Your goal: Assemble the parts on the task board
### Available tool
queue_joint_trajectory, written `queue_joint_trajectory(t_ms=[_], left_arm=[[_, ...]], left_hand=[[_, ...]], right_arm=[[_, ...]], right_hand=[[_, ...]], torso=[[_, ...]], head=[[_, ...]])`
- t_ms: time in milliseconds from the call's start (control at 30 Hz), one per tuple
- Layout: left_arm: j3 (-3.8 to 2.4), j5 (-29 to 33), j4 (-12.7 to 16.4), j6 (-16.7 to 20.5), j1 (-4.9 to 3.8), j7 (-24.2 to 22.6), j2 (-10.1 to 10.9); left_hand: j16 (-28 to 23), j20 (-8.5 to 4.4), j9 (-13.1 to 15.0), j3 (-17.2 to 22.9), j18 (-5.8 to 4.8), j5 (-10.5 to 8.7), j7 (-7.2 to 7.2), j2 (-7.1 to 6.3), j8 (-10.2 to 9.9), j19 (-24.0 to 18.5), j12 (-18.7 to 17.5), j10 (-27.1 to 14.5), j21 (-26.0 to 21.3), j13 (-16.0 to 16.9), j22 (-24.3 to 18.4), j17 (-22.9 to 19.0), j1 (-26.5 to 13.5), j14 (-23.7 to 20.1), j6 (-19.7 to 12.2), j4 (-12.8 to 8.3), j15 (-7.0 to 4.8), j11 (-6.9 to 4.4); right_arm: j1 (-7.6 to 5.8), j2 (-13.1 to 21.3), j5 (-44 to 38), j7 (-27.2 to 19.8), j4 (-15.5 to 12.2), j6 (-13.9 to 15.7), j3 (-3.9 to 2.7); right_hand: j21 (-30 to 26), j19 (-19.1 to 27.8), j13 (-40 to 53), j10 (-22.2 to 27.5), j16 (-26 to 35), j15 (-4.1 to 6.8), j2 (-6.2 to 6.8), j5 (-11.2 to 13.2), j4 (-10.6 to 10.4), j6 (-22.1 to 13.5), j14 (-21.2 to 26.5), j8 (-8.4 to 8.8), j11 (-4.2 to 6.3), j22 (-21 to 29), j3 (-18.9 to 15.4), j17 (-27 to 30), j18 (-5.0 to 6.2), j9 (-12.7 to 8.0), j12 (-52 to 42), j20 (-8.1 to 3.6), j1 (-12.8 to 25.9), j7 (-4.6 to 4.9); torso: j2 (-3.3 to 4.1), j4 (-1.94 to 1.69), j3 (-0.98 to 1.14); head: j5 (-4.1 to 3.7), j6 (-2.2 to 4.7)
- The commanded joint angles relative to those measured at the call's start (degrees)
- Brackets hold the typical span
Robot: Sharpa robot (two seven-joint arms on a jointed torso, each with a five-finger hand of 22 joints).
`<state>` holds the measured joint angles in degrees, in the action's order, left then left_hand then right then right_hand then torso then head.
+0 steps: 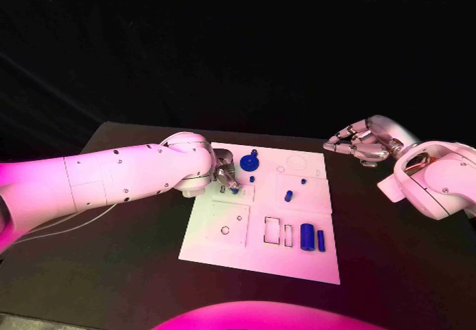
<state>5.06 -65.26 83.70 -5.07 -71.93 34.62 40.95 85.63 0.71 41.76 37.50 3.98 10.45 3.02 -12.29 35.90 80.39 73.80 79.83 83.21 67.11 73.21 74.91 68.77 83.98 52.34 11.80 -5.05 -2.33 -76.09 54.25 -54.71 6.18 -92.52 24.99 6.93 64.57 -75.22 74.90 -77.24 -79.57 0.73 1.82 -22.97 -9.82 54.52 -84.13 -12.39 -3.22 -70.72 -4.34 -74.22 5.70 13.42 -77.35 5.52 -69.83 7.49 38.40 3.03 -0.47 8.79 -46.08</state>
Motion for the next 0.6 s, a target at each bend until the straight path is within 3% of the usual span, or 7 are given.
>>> queue_joint_trajectory(t_ms=[33,600], left_arm=[[0.01,-0.9,0.0,-1.9,0.05,-0.1,-0.2],[0.02,-2.9,-0.2,-2.2,0.10,0.4,-0.4]], left_hand=[[-0.1,0.06,2.1,8.6,-0.42,-0.21,-1.20,0.12,0.2,0.5,0.3,0.3,0.2,0.3,0.1,8.2,-0.3,4.2,0.9,-8.8,-0.38,0.02],[-0.1,-0.01,2.2,8.3,-0.52,-0.23,-1.39,0.04,0.5,0.7,0.7,0.6,0.3,0.8,0.5,8.2,-0.4,4.2,1.1,-8.9,-0.51,-0.13]], right_arm=[[0.03,0.0,-0.2,-0.2,0.0,0.2,-0.01],[0.12,0.0,-0.1,-0.3,0.0,0.1,-0.01]], right_hand=[[-0.4,0.1,0.1,0.0,0.2,0.43,-0.32,-0.3,-0.1,-0.3,-2.3,-0.37,0.22,0.0,-0.1,0.0,0.37,0.1,0.0,-0.44,0.1,0.12],[-0.5,0.0,0.1,0.0,0.3,0.45,-0.35,-0.4,-0.3,-0.3,-2.2,-0.56,0.25,0.1,-0.2,0.1,0.37,0.1,0.0,-0.45,0.1,0.09]], torso=[[0.00,-0.01,-0.01],[0.00,0.02,-0.02]], head=[[0.05,0.01],[0.06,0.06]])
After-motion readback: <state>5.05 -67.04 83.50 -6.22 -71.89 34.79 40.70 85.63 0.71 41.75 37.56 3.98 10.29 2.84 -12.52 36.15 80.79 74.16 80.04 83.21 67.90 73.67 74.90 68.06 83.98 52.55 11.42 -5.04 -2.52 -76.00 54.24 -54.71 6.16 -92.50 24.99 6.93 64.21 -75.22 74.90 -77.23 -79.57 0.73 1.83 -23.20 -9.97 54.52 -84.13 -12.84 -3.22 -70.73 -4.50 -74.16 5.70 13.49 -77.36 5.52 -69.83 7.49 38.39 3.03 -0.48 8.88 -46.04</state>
